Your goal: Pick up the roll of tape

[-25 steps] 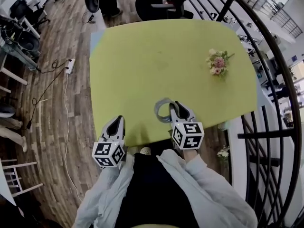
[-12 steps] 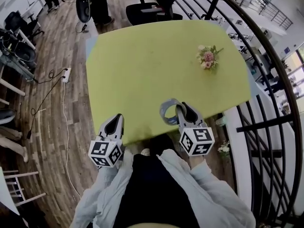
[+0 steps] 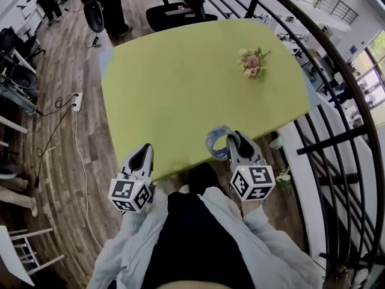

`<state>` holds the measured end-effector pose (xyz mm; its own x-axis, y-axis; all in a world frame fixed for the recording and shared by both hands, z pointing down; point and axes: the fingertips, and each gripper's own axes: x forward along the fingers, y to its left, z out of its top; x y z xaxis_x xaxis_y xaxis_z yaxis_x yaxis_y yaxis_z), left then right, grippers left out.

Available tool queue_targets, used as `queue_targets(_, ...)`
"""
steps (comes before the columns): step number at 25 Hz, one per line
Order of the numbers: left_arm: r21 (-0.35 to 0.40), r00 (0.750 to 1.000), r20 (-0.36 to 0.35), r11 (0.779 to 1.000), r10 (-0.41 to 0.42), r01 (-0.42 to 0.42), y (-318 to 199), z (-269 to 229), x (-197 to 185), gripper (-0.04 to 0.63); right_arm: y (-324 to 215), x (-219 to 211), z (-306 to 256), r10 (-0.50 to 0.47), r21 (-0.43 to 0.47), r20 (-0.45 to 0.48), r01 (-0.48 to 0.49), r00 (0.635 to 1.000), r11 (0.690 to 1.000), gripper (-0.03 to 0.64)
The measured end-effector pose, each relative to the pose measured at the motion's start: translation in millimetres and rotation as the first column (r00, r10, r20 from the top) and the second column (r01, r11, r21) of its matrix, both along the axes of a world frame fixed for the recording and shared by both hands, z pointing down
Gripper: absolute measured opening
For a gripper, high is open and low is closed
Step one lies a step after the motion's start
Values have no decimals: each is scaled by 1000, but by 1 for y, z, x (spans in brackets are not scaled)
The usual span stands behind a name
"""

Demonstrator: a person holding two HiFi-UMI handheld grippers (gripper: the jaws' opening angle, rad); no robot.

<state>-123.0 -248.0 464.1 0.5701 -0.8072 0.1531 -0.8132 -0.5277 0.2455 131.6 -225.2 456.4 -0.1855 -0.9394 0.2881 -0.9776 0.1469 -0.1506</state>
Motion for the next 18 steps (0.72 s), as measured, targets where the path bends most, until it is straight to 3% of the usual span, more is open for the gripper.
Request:
queue_targets(7,1,999,-6,999,54,-54,7,-1,10,20,23,6,5,56,-20,8,-56,998,998,80)
queue_targets(18,-19,996,0,996,86,-86,13,7,17,21,30,2,11,62,-41,15,-62,998,997,80)
